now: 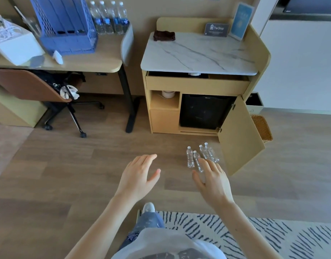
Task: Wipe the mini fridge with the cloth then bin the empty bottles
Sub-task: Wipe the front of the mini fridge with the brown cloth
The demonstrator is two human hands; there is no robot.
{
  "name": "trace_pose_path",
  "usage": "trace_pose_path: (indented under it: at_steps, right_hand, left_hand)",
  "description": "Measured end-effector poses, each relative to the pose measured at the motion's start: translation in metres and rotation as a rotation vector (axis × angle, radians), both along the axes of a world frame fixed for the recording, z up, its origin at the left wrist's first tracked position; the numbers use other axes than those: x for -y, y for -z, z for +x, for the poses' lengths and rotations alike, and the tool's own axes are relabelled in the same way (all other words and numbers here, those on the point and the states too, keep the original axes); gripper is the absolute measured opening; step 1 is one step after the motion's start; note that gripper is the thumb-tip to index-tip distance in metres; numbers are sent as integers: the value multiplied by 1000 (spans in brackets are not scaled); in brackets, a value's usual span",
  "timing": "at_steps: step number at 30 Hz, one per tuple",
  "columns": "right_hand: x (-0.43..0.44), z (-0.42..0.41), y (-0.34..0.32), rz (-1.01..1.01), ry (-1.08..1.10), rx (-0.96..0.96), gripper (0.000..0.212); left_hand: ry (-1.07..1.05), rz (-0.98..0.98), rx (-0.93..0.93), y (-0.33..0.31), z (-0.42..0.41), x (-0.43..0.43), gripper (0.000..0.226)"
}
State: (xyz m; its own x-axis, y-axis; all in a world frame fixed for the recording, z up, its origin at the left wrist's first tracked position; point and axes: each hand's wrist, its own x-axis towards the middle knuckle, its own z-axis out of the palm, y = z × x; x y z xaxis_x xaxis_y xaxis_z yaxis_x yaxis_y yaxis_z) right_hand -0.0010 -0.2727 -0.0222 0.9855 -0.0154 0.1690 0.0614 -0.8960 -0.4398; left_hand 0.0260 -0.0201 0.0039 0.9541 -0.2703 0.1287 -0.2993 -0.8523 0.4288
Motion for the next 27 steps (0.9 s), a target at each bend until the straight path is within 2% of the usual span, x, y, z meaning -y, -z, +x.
trace_pose_path:
  at_steps: [10,16,27]
  right_hand:
    - [-22,110,6,19,45,-28,33]
    - [-49,224,4,17,62,-12,41]
    - [-74,397,-28,29,152,52,39]
  left_hand:
    - [-52,-15,-30,10,102,-19,39]
    - [-27,-12,-17,9,224,-44,43]
    - [43,-45,26,-17,422,-61,41]
